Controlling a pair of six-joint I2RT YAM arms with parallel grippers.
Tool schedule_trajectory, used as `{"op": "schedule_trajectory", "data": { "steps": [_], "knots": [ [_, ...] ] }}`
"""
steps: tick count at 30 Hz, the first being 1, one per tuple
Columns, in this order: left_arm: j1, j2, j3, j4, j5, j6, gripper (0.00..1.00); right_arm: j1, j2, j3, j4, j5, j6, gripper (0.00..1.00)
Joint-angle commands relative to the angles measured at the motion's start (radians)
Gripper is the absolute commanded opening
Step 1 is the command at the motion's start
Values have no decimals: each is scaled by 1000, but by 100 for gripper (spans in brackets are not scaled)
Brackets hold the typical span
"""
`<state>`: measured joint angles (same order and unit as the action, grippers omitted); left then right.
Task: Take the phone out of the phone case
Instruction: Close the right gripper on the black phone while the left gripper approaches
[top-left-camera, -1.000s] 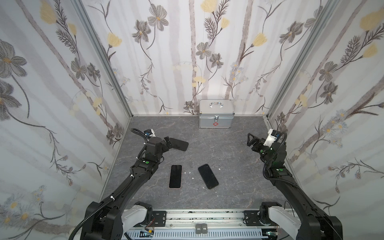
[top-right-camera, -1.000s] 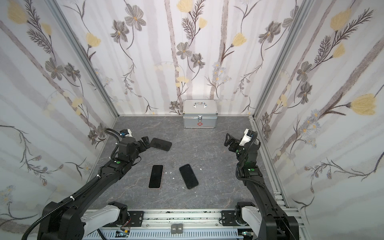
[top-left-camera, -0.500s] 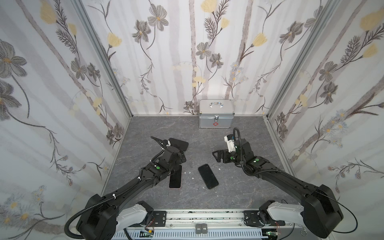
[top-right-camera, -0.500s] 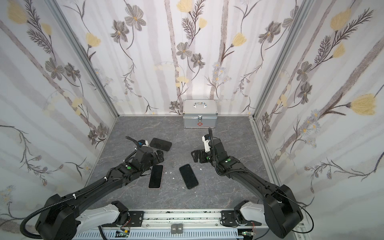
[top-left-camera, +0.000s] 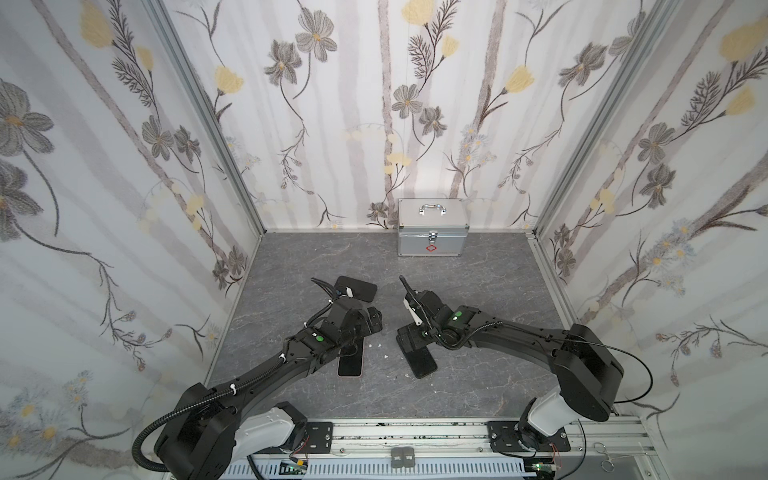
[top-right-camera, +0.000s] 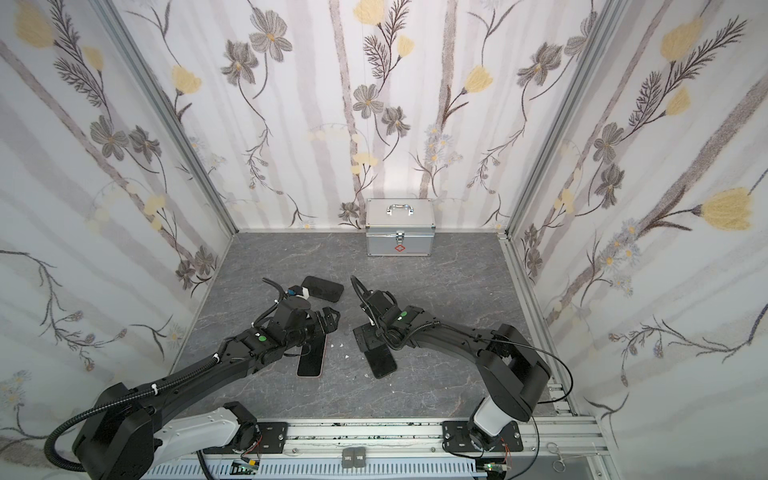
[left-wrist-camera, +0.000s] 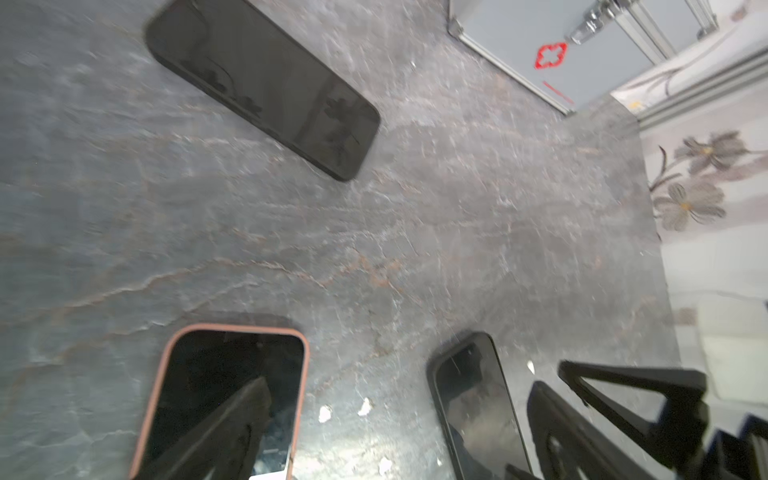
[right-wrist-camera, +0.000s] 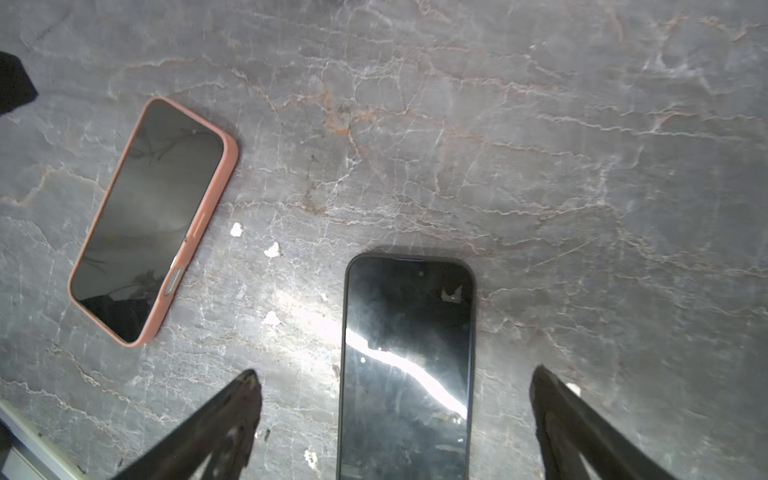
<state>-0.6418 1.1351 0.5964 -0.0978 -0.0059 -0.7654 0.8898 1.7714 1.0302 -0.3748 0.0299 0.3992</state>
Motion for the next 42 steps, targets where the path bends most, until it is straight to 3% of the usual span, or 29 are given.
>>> {"op": "schedule_trajectory", "data": {
  "steps": [1,16,30,42],
  "knots": [
    [0,-47,-46,94,138,6,100,11,39,33,-33,43,0,100],
    [40,-180,-188,176,187,-45,100,40,178,121,-115,84,-14,100],
    [107,-213,-207,176,201,-34,100,42,242,132,-136,73,-19,99],
    [114,-215,-220,176,122,-49,100,44,276,140,-162,85,-15,86]
  ]
}}
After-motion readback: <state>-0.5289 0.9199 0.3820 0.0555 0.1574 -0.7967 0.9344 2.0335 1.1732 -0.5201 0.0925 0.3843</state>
